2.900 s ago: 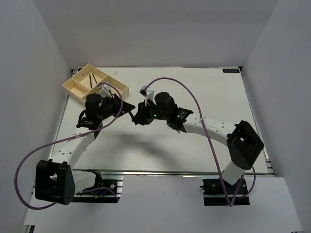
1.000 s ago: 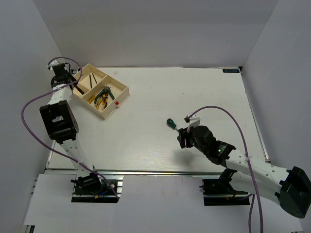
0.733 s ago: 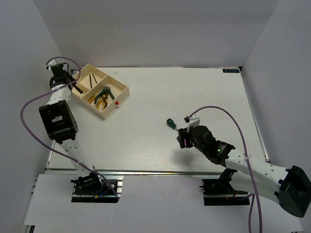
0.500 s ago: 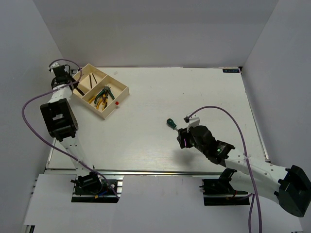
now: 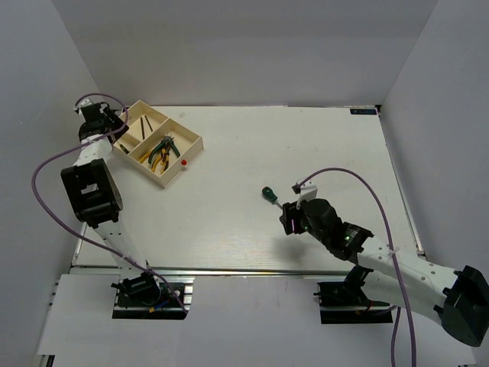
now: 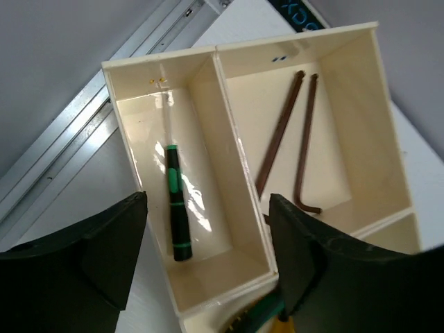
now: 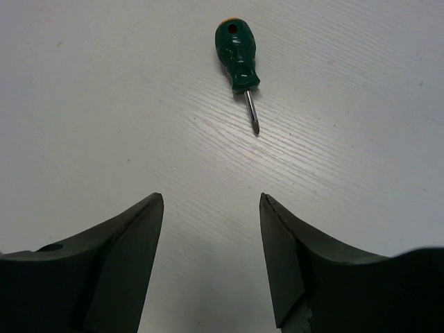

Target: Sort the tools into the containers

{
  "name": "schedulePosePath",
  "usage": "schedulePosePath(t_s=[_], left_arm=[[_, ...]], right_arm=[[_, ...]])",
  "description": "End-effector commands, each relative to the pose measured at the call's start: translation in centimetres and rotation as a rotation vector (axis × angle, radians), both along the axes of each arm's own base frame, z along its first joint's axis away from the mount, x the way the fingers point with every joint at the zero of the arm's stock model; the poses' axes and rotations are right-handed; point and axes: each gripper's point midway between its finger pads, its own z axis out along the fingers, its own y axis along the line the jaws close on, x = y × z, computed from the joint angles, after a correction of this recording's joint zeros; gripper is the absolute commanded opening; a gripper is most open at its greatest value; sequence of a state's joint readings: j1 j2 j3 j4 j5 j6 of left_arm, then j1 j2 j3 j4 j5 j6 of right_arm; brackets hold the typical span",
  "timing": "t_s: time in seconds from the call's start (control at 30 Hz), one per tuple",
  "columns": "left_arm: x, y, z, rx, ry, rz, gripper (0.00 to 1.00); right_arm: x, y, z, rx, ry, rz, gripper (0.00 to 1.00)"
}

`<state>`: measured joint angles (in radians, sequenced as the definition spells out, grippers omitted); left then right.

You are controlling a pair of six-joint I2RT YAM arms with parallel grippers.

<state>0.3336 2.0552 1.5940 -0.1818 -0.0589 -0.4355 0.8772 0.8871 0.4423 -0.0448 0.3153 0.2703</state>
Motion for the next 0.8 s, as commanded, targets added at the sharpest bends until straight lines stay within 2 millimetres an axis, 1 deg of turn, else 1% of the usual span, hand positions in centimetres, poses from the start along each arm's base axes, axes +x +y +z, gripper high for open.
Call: schedulePosePath(t_s=[0.0,0.03,0.07,0.1,0.13,0.17,0.2,0.23,0.27,0.3,0.33,0.37,0.4,0.43,0.47,0.53,0.57,0.6,0.63,0.67,0.7,0.73,0.77], left_arm=[[-0.8,-1.1,9.0,0.043,-0.154,-0.031,0.82],[-0.9,-2.1,9.4,0.033,-0.162,-0.058,0.85],[-1.5,-2.5,11.5,0.035,-0.203,-0.064,0.86],[-1.6,-3.9,12.3,-0.006,-0.232,-0.118,0.88],[-1.9,-4.9,13.2,-0.014,-0.251,-0.142,0.91],[-2.6,-6.8,14.7,-0.018,-0.282,-0.188,0.91],[-3.2,-7.1,15.4,-0.017,-0.292,-0.201,0.91],[-3.5,-8.6,16.0,-0.016,-0.299,-0.233,0.92],[-4.1,-9.6,16.0,-0.020,-0.294,-0.255,0.92],[-5.1,-11.0,17.4,-0.028,-0.312,-0.298,0.92],[-5.5,-13.0,17.8,-0.033,-0.318,-0.343,0.92],[-6.2,-14.3,17.1,-0.048,-0.302,-0.373,0.92],[-7.2,-16.0,18.0,-0.055,-0.323,-0.426,0.92],[-7.7,-18.6,18.0,-0.067,-0.322,-0.486,0.92],[-8.4,-20.1,17.0,-0.083,-0.297,-0.521,0.92],[-10.1,-23.1,16.6,-0.104,-0.278,-0.594,0.91],[-11.3,-25.6,14.9,-0.120,-0.235,-0.646,0.91],[-12.2,-26.7,14.7,-0.117,-0.231,-0.666,0.91],[-12.8,-27.6,14.1,-0.116,-0.213,-0.680,0.91],[-13.8,-29.6,13.3,-0.124,-0.191,-0.726,0.91],[-14.8,-30.3,12.3,-0.129,-0.164,-0.730,0.91],[-15.4,-31.1,11.8,-0.137,-0.151,-0.748,0.91],[-16.4,-32.9,11.3,-0.144,-0.139,-0.786,0.91]], right_arm=[[0.2,-0.5,1.0,0.031,-0.016,-0.037,0.64],[0.1,-0.5,1.2,0.042,-0.020,-0.039,0.64],[0.0,-0.6,1.2,0.044,-0.019,-0.044,0.64],[0.0,-0.8,1.3,0.046,-0.021,-0.051,0.64],[-0.1,-1.0,1.6,0.054,-0.027,-0.058,0.64],[-0.1,-1.4,1.8,0.054,-0.029,-0.077,0.63],[-0.1,-1.6,1.7,0.049,-0.023,-0.084,0.63],[-0.3,-1.6,2.0,0.054,-0.028,-0.083,0.63],[-0.2,-1.8,2.2,0.058,-0.028,-0.093,0.63],[-0.2,-2.3,2.4,0.055,-0.032,-0.112,0.63],[-0.3,-2.5,2.4,0.054,-0.030,-0.119,0.63],[-0.3,-2.5,2.6,0.069,-0.028,-0.129,0.63],[-0.4,-2.7,2.7,0.074,-0.028,-0.136,0.63],[-0.4,-2.7,2.7,0.084,-0.027,-0.140,0.63],[-0.5,-2.8,2.8,0.097,-0.022,-0.150,0.63],[-0.7,-2.7,3.1,0.117,-0.019,-0.148,0.63],[-0.8,-2.8,3.3,0.129,-0.013,-0.156,0.63],[-0.9,-2.9,3.4,0.137,-0.012,-0.161,0.63],[-0.9,-2.9,3.3,0.142,-0.010,-0.164,0.63],[-1.0,-3.0,3.3,0.147,-0.010,-0.169,0.63],[-0.9,-3.1,3.2,0.146,-0.008,-0.177,0.63],[-0.9,-3.1,3.1,0.143,-0.004,-0.180,0.63],[-0.9,-3.3,3.0,0.136,-0.003,-0.187,0.63]])
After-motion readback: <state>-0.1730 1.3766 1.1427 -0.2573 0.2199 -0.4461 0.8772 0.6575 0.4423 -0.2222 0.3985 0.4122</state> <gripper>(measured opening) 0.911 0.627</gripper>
